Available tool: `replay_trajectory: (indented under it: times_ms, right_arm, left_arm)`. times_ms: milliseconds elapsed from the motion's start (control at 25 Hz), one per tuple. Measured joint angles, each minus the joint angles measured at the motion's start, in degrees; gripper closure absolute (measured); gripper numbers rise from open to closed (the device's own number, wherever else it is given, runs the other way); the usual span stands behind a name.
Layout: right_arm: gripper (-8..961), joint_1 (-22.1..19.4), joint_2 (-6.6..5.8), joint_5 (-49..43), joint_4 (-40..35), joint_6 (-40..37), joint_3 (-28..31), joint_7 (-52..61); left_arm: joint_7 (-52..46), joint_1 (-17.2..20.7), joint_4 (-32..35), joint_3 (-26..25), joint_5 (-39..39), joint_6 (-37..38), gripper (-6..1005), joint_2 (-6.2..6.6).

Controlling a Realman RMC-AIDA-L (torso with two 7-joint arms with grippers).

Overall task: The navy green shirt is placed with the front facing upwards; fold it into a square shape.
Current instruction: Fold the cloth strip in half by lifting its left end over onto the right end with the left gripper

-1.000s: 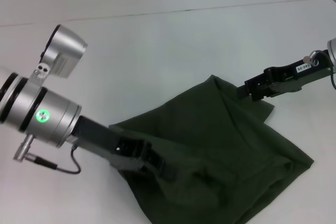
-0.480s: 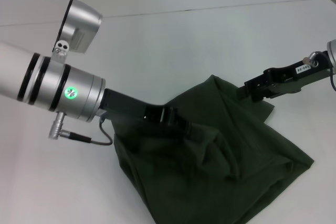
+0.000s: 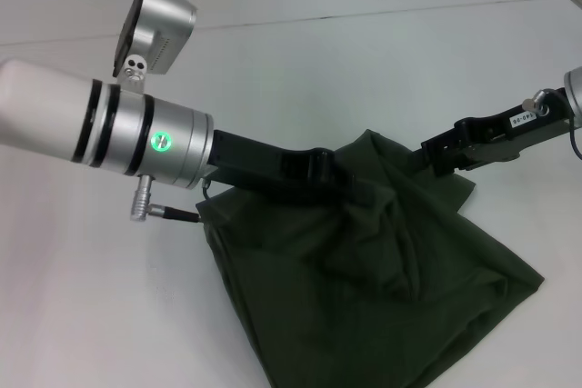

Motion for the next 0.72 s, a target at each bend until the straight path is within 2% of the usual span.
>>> replay_trajectory:
  times_ms: [400,720]
  right_arm:
    - [383,-0.16,-0.04,0.00,-0.04,0.05,0.00,0.08]
    - [383,-0.17,-0.04,0.00,0.03,0.18,0.00,0.09]
  left_arm:
    - [1.38,-0.80,-3.14,0.20,-3.63,-9.27,922,-0.10]
    - [3.47,-1.58,-8.65,0.44,-7.71,-16.71,902,-0.47]
